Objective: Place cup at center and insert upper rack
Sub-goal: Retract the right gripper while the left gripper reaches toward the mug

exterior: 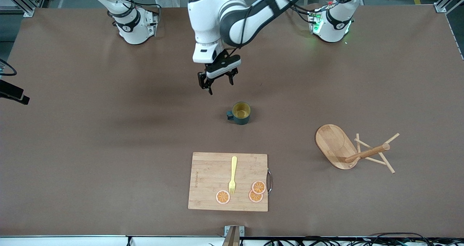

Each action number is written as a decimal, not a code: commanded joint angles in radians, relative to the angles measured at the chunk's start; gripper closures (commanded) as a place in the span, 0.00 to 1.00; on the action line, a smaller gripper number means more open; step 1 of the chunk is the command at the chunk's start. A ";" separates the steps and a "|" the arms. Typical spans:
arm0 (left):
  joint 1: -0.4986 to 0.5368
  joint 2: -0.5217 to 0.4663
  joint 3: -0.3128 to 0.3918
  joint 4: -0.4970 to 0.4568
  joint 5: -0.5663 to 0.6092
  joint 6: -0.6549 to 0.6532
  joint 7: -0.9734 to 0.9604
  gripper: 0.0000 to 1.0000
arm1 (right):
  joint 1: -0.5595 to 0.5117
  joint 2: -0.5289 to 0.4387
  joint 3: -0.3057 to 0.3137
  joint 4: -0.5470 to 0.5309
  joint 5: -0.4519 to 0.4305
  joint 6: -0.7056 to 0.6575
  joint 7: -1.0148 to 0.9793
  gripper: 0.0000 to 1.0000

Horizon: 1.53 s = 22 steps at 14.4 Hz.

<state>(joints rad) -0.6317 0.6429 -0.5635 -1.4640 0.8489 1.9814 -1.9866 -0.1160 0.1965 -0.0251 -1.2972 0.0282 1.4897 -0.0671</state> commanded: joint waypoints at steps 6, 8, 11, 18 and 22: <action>-0.264 0.208 0.238 0.083 0.225 0.043 -0.179 0.00 | -0.007 -0.055 0.028 -0.089 -0.004 0.020 0.000 0.00; -0.295 0.222 0.270 0.083 0.225 0.045 -0.181 0.00 | -0.004 -0.109 0.025 -0.181 -0.008 0.087 0.006 0.00; -0.319 0.248 0.287 0.083 0.248 0.045 -0.181 0.00 | -0.004 -0.204 0.027 -0.319 -0.013 0.156 0.006 0.00; -0.437 0.334 0.414 0.077 0.452 0.014 -0.182 0.00 | -0.002 -0.218 0.030 -0.326 -0.031 0.150 0.006 0.00; -0.508 0.360 0.494 0.079 0.453 0.011 -0.230 0.00 | -0.002 -0.219 0.030 -0.336 -0.031 0.153 0.009 0.00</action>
<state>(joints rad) -1.1127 0.9862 -0.0951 -1.4092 1.2778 2.0147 -2.1899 -0.1134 0.0084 -0.0031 -1.5953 0.0102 1.6253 -0.0510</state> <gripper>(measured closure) 0.000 0.000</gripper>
